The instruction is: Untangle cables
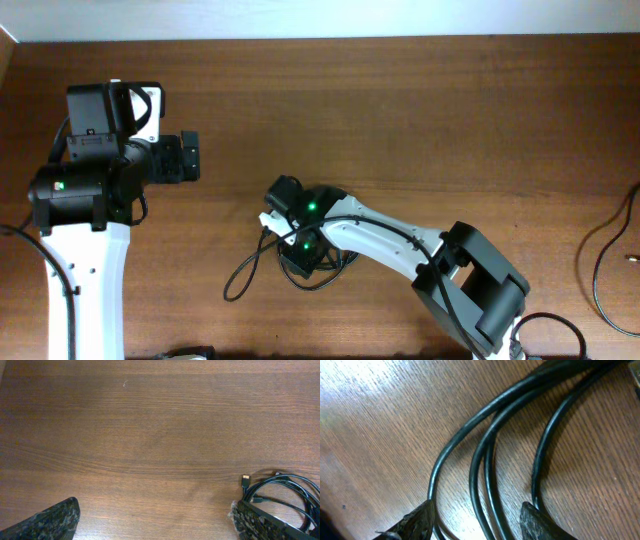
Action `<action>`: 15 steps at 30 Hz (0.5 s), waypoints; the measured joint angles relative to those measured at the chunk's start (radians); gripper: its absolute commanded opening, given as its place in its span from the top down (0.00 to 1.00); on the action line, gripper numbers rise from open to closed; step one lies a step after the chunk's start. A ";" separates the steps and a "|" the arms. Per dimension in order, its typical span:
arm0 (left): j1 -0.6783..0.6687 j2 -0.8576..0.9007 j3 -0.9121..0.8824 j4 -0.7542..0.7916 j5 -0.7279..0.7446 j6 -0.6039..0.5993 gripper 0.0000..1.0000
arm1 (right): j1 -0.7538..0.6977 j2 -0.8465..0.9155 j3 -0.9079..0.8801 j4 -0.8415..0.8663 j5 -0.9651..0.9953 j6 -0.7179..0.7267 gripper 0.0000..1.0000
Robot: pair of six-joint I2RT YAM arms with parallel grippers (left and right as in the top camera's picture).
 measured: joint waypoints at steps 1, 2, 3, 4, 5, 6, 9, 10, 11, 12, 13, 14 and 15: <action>0.000 0.000 0.000 0.000 0.000 0.000 0.01 | 0.008 0.000 -0.002 0.006 0.010 0.000 0.47; 0.000 0.000 0.000 0.000 0.000 0.000 0.01 | 0.014 0.000 -0.006 0.014 0.014 -0.001 0.53; 0.000 0.000 0.000 0.000 0.000 0.000 0.01 | 0.018 0.000 -0.011 0.019 0.018 -0.001 0.55; 0.000 0.000 0.000 0.000 0.000 0.000 0.01 | 0.019 0.000 -0.020 0.027 0.021 -0.002 0.58; 0.000 0.000 0.000 0.000 0.000 0.000 0.01 | 0.019 0.000 -0.029 0.033 0.024 0.003 0.60; 0.000 0.000 0.000 0.000 0.000 0.000 0.01 | 0.019 0.000 -0.040 0.042 0.031 0.015 0.62; 0.000 0.000 0.000 0.000 0.000 0.000 0.01 | 0.019 0.000 -0.058 0.063 0.039 0.034 0.75; 0.000 0.000 0.000 0.000 0.000 0.000 0.01 | 0.019 0.000 -0.059 0.063 0.040 0.035 0.79; 0.000 0.000 0.000 0.000 0.000 0.000 0.01 | 0.019 0.000 -0.061 0.064 0.041 0.035 0.86; 0.000 0.000 0.000 0.000 0.000 0.000 0.01 | 0.019 0.000 -0.063 0.063 0.043 0.035 0.96; 0.000 0.000 0.000 0.000 0.000 0.000 0.01 | 0.019 0.000 -0.063 0.064 0.043 0.035 0.96; 0.000 0.000 0.000 0.000 0.000 0.000 0.01 | 0.019 0.000 -0.064 0.063 0.045 0.041 0.96; 0.000 0.000 0.000 0.000 0.000 0.000 0.01 | 0.018 0.000 -0.064 0.063 0.047 0.037 0.96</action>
